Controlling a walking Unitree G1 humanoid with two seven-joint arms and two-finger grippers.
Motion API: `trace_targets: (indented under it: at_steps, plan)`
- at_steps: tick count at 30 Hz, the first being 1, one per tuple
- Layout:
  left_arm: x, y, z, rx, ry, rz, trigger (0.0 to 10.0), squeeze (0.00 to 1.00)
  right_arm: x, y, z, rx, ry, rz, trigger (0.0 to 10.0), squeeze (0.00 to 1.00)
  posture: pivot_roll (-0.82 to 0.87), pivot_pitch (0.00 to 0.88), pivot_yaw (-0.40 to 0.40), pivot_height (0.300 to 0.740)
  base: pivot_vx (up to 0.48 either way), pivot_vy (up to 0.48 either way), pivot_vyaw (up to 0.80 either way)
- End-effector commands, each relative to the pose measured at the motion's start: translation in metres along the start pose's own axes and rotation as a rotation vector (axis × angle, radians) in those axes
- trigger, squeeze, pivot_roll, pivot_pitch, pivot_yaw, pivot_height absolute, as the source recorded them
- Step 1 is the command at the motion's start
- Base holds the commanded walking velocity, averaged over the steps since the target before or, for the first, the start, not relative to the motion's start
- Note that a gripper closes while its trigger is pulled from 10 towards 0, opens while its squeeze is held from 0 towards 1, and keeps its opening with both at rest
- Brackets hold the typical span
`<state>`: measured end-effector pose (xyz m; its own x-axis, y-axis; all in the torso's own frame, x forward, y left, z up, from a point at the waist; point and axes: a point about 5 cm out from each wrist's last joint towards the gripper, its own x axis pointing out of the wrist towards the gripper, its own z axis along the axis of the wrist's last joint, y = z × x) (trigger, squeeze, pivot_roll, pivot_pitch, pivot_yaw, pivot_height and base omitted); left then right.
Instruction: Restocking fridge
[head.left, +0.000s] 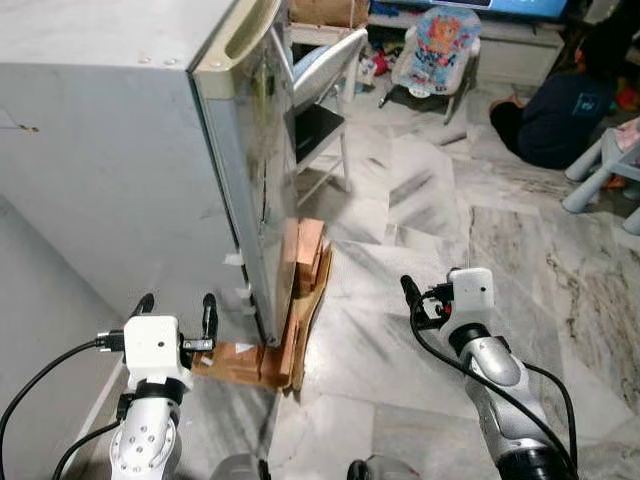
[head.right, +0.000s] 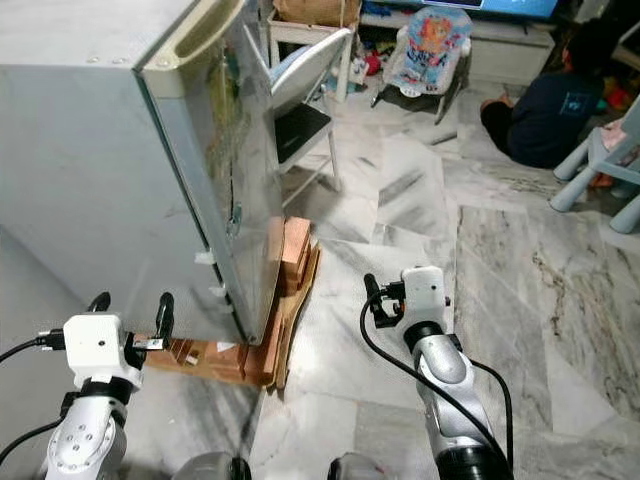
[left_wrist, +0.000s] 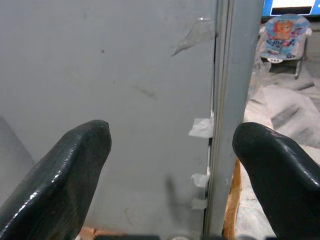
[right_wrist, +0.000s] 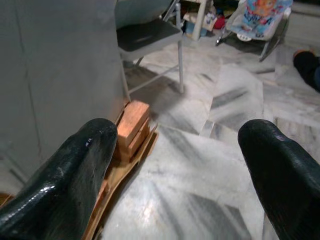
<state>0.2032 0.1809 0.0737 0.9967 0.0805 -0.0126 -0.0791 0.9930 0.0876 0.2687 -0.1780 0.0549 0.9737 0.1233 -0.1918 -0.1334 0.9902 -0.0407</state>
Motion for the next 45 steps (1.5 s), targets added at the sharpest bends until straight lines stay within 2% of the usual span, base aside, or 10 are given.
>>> trace_targets:
  at_steps: [1,8,13,28,29,30,32,39,45]
  plan:
    - [0.001,-0.001,-0.001,-0.018,0.000,-0.005,10.0,0.00,-0.001,-0.002,0.007,-0.005,-0.022,-0.010,10.0,0.00,0.05,0.055,-0.027,0.740,0.000,0.000,0.00]
    - [0.012,-0.013,0.002,-0.074,-0.007,-0.052,10.0,0.00,-0.007,-0.004,0.007,-0.013,-0.003,-0.019,10.0,0.00,0.02,0.081,-0.034,0.740,0.000,0.000,-0.30]
    - [0.031,-0.021,0.007,-0.067,-0.030,-0.101,10.0,0.00,-0.010,-0.008,0.008,-0.022,0.004,-0.026,10.0,0.00,0.00,0.100,-0.030,0.740,0.000,0.000,-0.80]
    - [0.067,-0.009,0.016,-0.015,-0.067,-0.053,10.0,0.00,-0.004,-0.002,0.018,-0.046,-0.006,0.009,10.0,0.00,-0.01,0.126,-0.040,0.740,0.000,0.000,-0.11]
    - [0.076,-0.010,0.018,-0.013,-0.069,-0.061,10.0,0.00,-0.005,-0.003,0.017,-0.049,-0.002,0.009,10.0,0.00,-0.02,0.137,-0.037,0.740,0.000,0.000,0.00]
    - [0.076,-0.010,0.018,-0.013,-0.069,-0.061,10.0,0.00,-0.005,-0.003,0.017,-0.049,-0.002,0.009,10.0,0.00,-0.02,0.137,-0.037,0.740,0.000,0.000,0.00]
    - [0.087,-0.011,0.023,-0.020,-0.071,-0.081,10.0,0.00,-0.007,-0.004,0.016,-0.055,0.010,0.007,10.0,0.00,-0.02,0.148,-0.037,0.740,0.000,0.000,0.00]
    - [0.104,-0.019,0.028,0.014,-0.071,-0.134,10.0,0.00,-0.016,-0.007,0.003,-0.059,0.070,0.009,10.0,0.00,-0.04,0.172,-0.033,0.740,0.000,0.000,0.00]
    - [0.114,-0.021,0.030,-0.009,-0.070,-0.141,10.0,0.00,-0.020,-0.011,0.002,-0.072,0.079,0.004,10.0,0.00,-0.05,0.177,-0.032,0.740,0.000,0.000,0.00]
